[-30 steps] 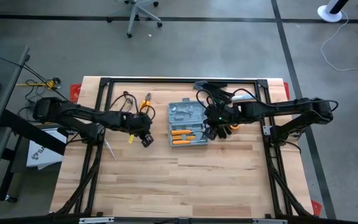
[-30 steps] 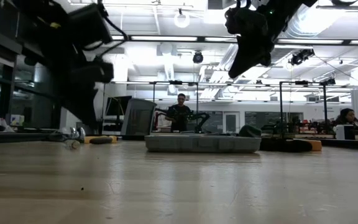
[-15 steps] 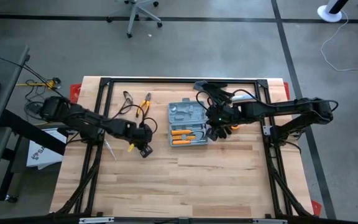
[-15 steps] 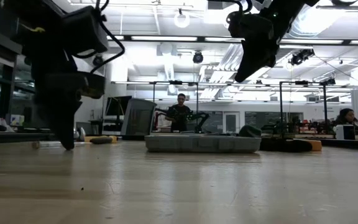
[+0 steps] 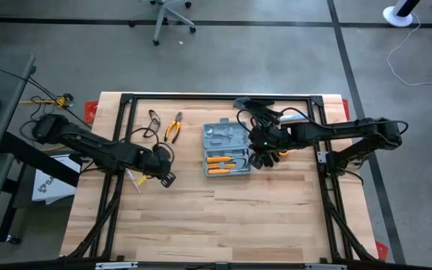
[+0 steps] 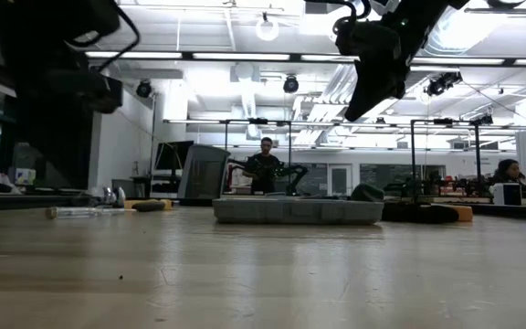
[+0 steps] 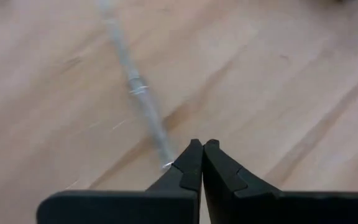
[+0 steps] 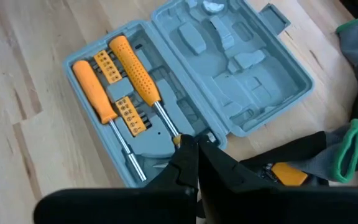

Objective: Prefit tool cases
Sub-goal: Put the transparent flat screwdriver into the gray toolbox

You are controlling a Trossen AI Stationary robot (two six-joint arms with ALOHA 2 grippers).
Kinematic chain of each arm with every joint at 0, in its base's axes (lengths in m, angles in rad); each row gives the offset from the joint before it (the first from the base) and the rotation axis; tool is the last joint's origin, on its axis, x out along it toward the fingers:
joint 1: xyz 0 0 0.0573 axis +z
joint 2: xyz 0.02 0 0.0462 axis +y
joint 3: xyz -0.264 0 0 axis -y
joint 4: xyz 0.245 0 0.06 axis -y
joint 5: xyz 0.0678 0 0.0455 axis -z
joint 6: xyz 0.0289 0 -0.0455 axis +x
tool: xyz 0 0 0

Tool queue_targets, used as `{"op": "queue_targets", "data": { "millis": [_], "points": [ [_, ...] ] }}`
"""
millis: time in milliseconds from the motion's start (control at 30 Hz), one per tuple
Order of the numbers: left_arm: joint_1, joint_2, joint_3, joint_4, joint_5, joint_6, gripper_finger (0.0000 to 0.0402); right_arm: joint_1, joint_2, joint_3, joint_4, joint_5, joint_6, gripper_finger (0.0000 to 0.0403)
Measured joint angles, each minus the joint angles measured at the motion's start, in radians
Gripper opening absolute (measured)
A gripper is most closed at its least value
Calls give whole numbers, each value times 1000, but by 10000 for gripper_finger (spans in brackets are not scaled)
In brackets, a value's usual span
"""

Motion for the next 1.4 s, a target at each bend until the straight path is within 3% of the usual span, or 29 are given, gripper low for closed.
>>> {"op": "queue_targets", "data": {
  "millis": [300, 567, 800, 1033, 1233, 1400],
  "points": [
    [-30, -12, 0, -36, -87, -59, 65, 0, 0, 0, -1, 37, -7, 0],
    [-23, 87, 0, -39, -64, -125, 157, 0, 0, 0, -2, 37, -7, 0],
    [8, 234, 4, 3, -10, -136, 192, 0, 0, 0, -1, 49, -11, 0],
    [-4, 312, 13, 21, -6, -105, 149, 0, 0, 0, -5, 49, -8, 0],
    [-10, 290, 7, 32, 6, -107, 27, 0, 0, 0, -6, 48, -7, 0],
    [-9, 246, -2, 25, 3, -115, 23, 0, 0, 0, -4, 33, -7, 0]
  ]
}}
